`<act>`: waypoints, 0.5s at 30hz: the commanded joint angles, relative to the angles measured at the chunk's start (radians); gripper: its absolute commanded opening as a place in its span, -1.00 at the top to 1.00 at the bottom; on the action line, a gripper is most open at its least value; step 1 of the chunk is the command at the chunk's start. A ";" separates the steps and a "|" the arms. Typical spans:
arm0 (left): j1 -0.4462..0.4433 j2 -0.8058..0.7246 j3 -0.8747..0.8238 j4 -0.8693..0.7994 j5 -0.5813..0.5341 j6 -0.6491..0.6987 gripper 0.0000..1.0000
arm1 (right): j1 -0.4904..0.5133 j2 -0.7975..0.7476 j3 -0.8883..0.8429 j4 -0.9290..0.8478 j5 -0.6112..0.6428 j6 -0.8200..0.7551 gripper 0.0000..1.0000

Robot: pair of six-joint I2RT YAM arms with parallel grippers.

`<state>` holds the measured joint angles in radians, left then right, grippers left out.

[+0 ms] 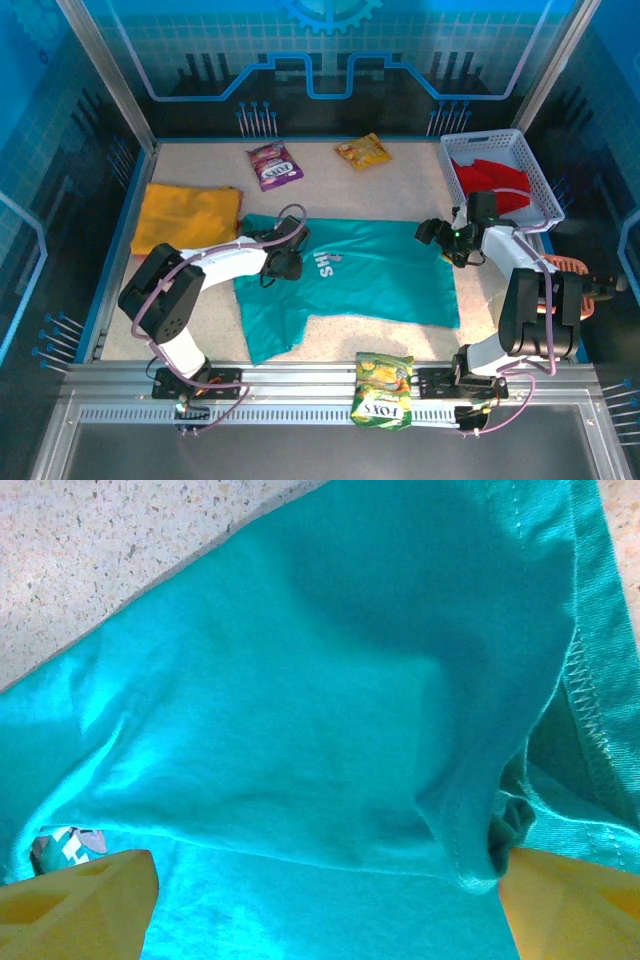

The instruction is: Fold and stack the t-shirts

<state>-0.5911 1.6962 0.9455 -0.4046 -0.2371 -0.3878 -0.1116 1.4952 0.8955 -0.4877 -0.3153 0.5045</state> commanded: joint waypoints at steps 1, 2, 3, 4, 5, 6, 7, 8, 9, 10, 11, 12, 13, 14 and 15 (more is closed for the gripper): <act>-0.005 0.029 0.028 0.013 -0.044 0.016 0.25 | 0.005 -0.003 -0.010 0.003 -0.027 0.001 -0.77; -0.004 0.036 0.030 0.011 -0.051 0.013 0.28 | 0.004 -0.003 -0.010 0.005 -0.031 0.002 -0.77; -0.003 0.041 0.034 0.003 -0.061 0.009 0.33 | 0.002 -0.002 -0.010 0.007 -0.032 0.001 -0.76; -0.004 0.043 0.036 -0.002 -0.069 0.007 0.39 | 0.000 -0.001 -0.010 0.005 -0.034 0.002 -0.76; -0.004 0.043 0.038 -0.007 -0.075 0.006 0.45 | 0.000 0.000 -0.010 0.005 -0.034 0.002 -0.76; -0.004 0.040 0.039 -0.014 -0.081 0.007 0.50 | -0.003 0.000 -0.010 0.005 -0.035 0.002 -0.76; -0.005 0.033 0.042 -0.021 -0.083 0.007 0.57 | -0.005 0.000 -0.010 0.005 -0.036 0.001 -0.75; -0.004 0.023 0.046 -0.034 -0.084 0.010 0.63 | -0.007 0.002 -0.010 0.005 -0.038 0.002 -0.75; -0.005 0.013 0.053 -0.049 -0.083 0.011 0.74 | -0.008 0.003 -0.010 0.005 -0.039 0.002 -0.75; -0.004 0.000 0.061 -0.069 -0.082 0.015 0.80 | -0.010 0.004 -0.010 0.005 -0.042 0.002 -0.74; -0.004 -0.013 0.069 -0.089 -0.076 0.022 0.88 | -0.011 0.006 -0.010 0.003 -0.043 0.002 -0.74; -0.004 -0.024 0.078 -0.109 -0.068 0.031 0.93 | -0.011 0.008 -0.010 0.003 -0.044 0.002 -0.74; -0.003 -0.035 0.090 -0.139 -0.058 0.038 0.95 | -0.011 0.008 -0.010 0.003 -0.044 0.002 -0.73; -0.004 -0.043 0.103 -0.169 -0.050 0.044 0.97 | -0.011 0.010 -0.010 0.003 -0.044 0.002 -0.73; -0.005 -0.051 0.112 -0.192 -0.042 0.051 0.99 | -0.012 0.011 -0.010 0.003 -0.045 0.002 -0.73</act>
<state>-0.5915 1.6989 1.0096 -0.4942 -0.2909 -0.3641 -0.1127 1.4960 0.8955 -0.4854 -0.3344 0.5045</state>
